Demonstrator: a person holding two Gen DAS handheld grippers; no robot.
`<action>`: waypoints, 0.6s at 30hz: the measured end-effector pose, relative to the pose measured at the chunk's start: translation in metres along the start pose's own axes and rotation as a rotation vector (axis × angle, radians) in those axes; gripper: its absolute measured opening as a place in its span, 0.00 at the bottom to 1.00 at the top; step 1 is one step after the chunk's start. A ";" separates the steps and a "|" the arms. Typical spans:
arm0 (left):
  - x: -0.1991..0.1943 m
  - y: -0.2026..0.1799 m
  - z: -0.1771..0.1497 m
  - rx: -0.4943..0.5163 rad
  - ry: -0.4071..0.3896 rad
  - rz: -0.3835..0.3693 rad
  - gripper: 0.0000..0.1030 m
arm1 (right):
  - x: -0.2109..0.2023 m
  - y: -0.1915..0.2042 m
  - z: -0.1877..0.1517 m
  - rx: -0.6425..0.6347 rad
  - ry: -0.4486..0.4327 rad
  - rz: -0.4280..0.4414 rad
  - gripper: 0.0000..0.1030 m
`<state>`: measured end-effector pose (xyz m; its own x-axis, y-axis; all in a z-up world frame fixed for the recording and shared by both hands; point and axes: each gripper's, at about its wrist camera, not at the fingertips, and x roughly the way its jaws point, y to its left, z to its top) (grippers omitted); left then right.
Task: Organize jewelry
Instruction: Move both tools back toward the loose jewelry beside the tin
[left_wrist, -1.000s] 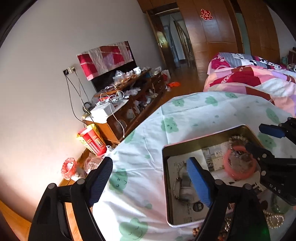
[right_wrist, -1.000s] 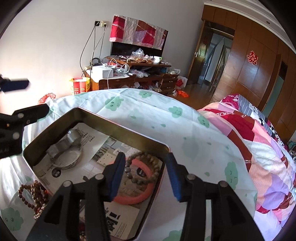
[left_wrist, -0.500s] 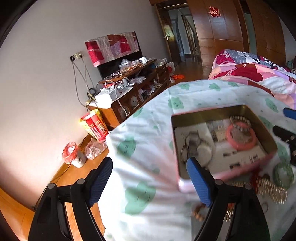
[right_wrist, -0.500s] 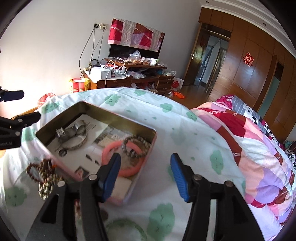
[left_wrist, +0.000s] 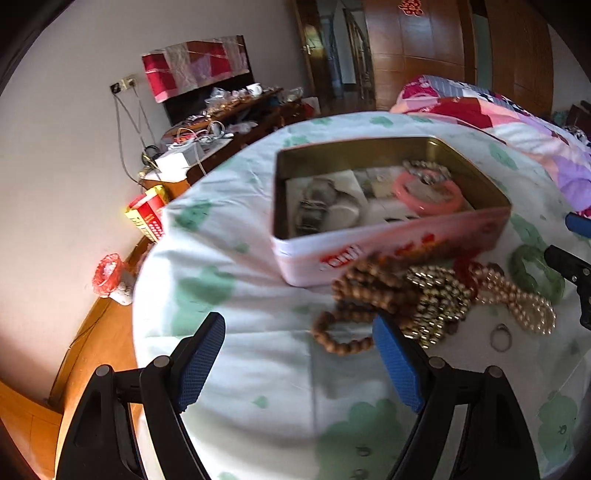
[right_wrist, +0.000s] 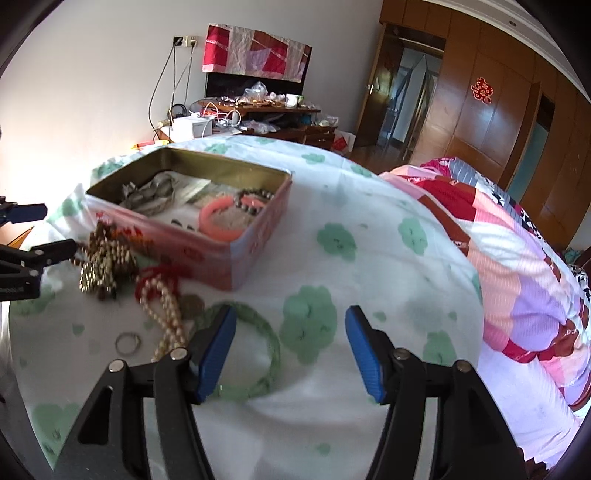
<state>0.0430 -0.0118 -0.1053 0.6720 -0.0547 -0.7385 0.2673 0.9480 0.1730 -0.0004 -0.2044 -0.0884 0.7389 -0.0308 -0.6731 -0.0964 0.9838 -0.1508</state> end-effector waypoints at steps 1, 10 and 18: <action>0.002 -0.003 -0.001 0.006 0.002 -0.001 0.80 | 0.000 0.000 -0.001 -0.001 -0.002 -0.004 0.64; 0.005 -0.008 -0.002 0.028 0.025 -0.099 0.00 | 0.007 -0.006 -0.012 0.026 0.021 -0.006 0.65; -0.038 0.011 0.015 0.008 -0.092 -0.112 0.00 | 0.007 -0.012 -0.016 0.062 0.027 -0.007 0.65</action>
<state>0.0311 -0.0040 -0.0657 0.6981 -0.1893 -0.6905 0.3493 0.9319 0.0978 -0.0045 -0.2191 -0.1031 0.7208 -0.0418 -0.6919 -0.0493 0.9926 -0.1113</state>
